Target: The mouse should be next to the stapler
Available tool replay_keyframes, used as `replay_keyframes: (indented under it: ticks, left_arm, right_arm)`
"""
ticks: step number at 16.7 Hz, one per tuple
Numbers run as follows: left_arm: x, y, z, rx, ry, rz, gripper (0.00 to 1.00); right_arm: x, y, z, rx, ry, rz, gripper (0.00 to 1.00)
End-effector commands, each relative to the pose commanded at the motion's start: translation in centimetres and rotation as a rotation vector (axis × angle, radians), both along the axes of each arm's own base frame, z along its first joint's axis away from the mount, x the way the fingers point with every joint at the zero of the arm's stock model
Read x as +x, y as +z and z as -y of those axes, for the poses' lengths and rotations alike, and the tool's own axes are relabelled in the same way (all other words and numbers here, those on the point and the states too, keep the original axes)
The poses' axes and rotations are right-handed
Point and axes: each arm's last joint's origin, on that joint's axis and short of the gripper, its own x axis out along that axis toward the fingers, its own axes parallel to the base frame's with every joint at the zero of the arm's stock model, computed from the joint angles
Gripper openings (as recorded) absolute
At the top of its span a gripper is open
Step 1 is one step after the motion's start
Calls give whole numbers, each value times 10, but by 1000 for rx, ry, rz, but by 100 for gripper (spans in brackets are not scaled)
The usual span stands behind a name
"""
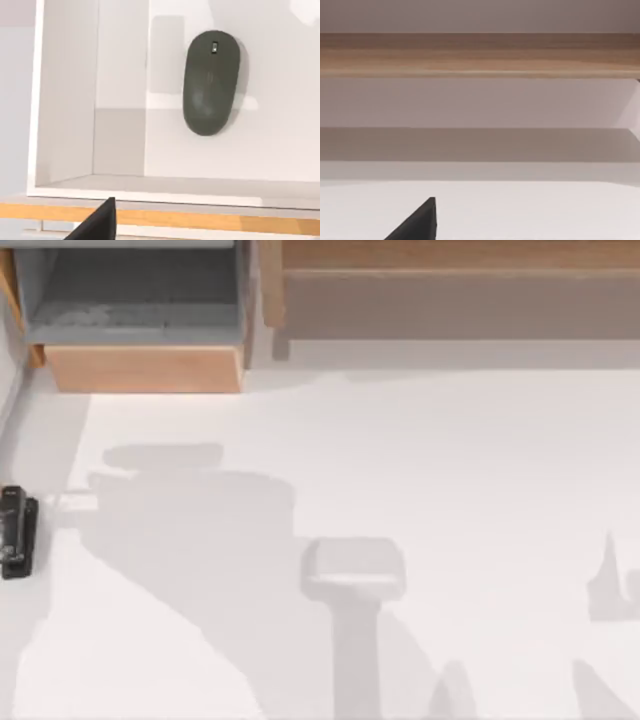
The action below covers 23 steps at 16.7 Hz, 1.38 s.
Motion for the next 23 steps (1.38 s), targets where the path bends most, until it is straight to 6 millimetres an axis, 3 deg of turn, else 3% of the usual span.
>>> replay_keyframes:
  ticks: [3, 5, 8, 10, 14, 23]
  left_arm:
    - [56, -45, -24, -53, -36, -168, 100]
    - [82, -78, -33, -83, -60, -259, 100]
    - [107, -117, -39, -111, -89, -349, 100]
    - [117, -132, -40, -116, -106, -378, 100]
    - [125, -138, -38, -110, -123, -381, 100]
    - [119, -140, -42, -111, -127, -383, 100]
  right_arm:
    - [0, 0, 0, 0, 0, 0, 100]
    - [0, 0, 0, 0, 0, 0, 100]
    - [0, 0, 0, 0, 0, 0, 100]
    - [0, 0, 0, 0, 0, 0, 100]
    - [0, 0, 0, 0, 0, 0, 100]
    - [0, 0, 0, 0, 0, 0, 100]
